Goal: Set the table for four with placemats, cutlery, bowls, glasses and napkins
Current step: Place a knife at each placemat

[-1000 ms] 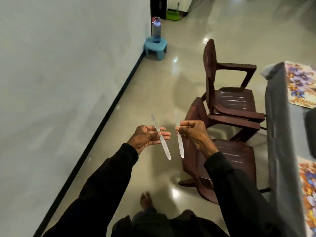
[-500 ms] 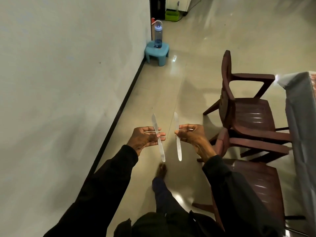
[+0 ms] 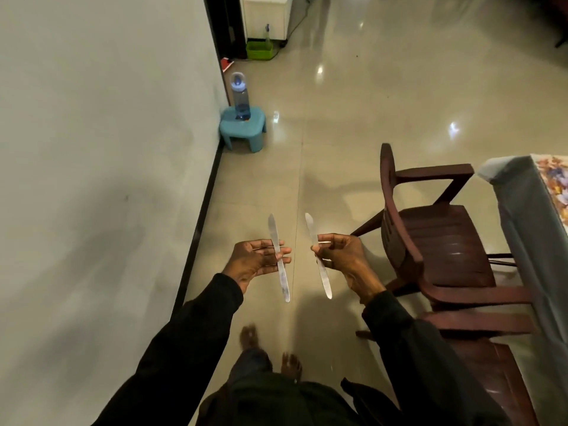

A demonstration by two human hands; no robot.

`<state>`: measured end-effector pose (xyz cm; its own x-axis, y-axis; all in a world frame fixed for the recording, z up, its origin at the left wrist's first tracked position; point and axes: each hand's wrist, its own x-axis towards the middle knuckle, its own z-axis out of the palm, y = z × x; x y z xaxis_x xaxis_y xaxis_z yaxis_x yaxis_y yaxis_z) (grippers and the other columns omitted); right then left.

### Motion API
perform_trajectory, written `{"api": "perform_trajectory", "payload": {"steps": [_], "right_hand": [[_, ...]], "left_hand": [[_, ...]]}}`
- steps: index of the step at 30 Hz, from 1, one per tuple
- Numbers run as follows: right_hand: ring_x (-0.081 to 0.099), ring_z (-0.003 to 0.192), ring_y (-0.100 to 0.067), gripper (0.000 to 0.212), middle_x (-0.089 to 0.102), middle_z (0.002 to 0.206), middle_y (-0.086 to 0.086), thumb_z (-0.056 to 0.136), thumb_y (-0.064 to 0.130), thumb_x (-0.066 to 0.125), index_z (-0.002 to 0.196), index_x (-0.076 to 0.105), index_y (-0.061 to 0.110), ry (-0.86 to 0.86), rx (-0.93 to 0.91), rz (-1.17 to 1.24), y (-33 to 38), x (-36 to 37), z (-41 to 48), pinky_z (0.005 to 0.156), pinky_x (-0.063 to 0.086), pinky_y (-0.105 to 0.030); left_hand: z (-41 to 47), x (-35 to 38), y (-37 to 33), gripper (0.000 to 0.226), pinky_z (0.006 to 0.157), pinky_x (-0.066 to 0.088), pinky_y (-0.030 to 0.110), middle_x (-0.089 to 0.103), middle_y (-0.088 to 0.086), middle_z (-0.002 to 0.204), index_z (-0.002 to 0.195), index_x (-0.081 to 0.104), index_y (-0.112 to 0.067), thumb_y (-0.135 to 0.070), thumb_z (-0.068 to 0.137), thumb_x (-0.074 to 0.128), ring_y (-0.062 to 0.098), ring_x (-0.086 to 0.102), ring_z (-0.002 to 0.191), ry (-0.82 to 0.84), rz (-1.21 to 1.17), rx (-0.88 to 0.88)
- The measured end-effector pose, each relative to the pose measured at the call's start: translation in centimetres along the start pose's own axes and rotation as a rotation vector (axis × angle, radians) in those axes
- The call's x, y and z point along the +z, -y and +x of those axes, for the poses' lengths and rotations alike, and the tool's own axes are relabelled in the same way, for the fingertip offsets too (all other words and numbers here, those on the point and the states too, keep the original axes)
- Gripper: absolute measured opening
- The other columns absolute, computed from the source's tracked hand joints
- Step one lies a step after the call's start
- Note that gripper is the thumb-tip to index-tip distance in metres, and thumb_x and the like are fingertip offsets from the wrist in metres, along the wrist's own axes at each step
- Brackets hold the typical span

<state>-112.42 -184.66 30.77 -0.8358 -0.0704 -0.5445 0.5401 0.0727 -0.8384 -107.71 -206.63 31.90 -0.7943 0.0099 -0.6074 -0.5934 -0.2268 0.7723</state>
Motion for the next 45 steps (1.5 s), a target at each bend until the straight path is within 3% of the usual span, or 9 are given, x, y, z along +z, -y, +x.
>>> {"api": "perform_trajectory", "payload": {"steps": [5,9,16,20,26,31,37,45], "right_hand": [[0.074,0.074,-0.017,0.018,0.077,0.084,-0.006,0.082,0.000,0.079,0.097,0.076,0.009,-0.043,-0.046,-0.007,4.2,0.6,8.2,0.065,0.060,-0.025],[0.074,0.079,-0.019,0.022,0.076,0.091,-0.012,0.080,0.002,0.082,0.101,0.075,0.001,-0.160,-0.013,0.038,7.4,0.5,14.8,0.068,0.060,-0.025],[0.074,0.080,-0.022,0.016,0.076,0.090,-0.013,0.083,0.002,0.079,0.098,0.075,0.001,-0.334,0.012,0.171,13.5,-0.9,23.8,0.068,0.060,-0.027],[0.072,0.069,-0.015,0.014,0.075,0.083,-0.009,0.085,0.006,0.078,0.098,0.075,0.001,-0.404,0.029,0.195,17.2,-2.4,28.2,0.058,0.055,-0.020],[0.073,0.071,-0.015,0.007,0.077,0.081,-0.006,0.085,0.004,0.077,0.092,0.076,0.004,-0.522,0.011,0.299,21.5,-6.9,36.0,0.063,0.059,-0.023],[0.074,0.075,-0.017,0.007,0.077,0.082,-0.005,0.085,0.004,0.078,0.091,0.076,0.006,-0.597,0.033,0.375,24.4,-13.1,42.2,0.066,0.059,-0.026],[0.075,0.078,-0.022,0.008,0.078,0.087,-0.009,0.084,0.004,0.079,0.092,0.076,0.006,-0.712,0.035,0.439,28.2,-20.7,47.2,0.068,0.060,-0.028],[0.075,0.072,-0.017,0.008,0.078,0.081,-0.005,0.083,0.003,0.080,0.088,0.075,0.008,-0.877,0.028,0.535,30.8,-30.2,51.1,0.066,0.060,-0.026]], "left_hand": [[9.4,-0.4,-6.2,0.031,0.091,0.060,0.040,0.076,0.016,0.109,0.120,0.068,-0.001,0.000,0.089,0.072,0.032,0.074,0.100,0.063,0.037,-0.007],[17.0,-0.3,-11.5,0.032,0.080,0.062,0.033,0.076,0.016,0.109,0.120,0.066,0.001,0.004,0.088,0.071,0.033,0.075,0.099,0.139,0.061,-0.045],[28.5,2.3,-20.9,0.029,0.079,0.062,0.034,0.076,0.018,0.107,0.118,0.065,0.003,0.005,0.089,0.070,0.034,0.075,0.098,0.282,0.175,-0.115],[34.2,5.1,-25.4,0.022,0.078,0.062,0.033,0.077,0.017,0.106,0.110,0.068,-0.004,0.003,0.089,0.071,0.034,0.075,0.097,0.364,0.231,-0.126],[44.1,11.2,-30.7,0.023,0.089,0.061,0.038,0.076,0.017,0.108,0.113,0.069,-0.002,-0.001,0.090,0.072,0.034,0.075,0.099,0.464,0.323,-0.131],[51.8,18.2,-34.3,0.029,0.082,0.062,0.034,0.075,0.019,0.110,0.121,0.067,0.002,-0.002,0.092,0.069,0.035,0.074,0.100,0.520,0.381,-0.165],[59.2,27.9,-38.5,0.028,0.090,0.060,0.039,0.074,0.020,0.111,0.122,0.066,0.003,-0.001,0.095,0.066,0.037,0.073,0.102,0.626,0.436,-0.189],[66.7,41.2,-41.1,0.029,0.087,0.061,0.038,0.074,0.021,0.111,0.124,0.064,0.003,0.003,0.095,0.064,0.038,0.073,0.101,0.768,0.542,-0.245]]}}
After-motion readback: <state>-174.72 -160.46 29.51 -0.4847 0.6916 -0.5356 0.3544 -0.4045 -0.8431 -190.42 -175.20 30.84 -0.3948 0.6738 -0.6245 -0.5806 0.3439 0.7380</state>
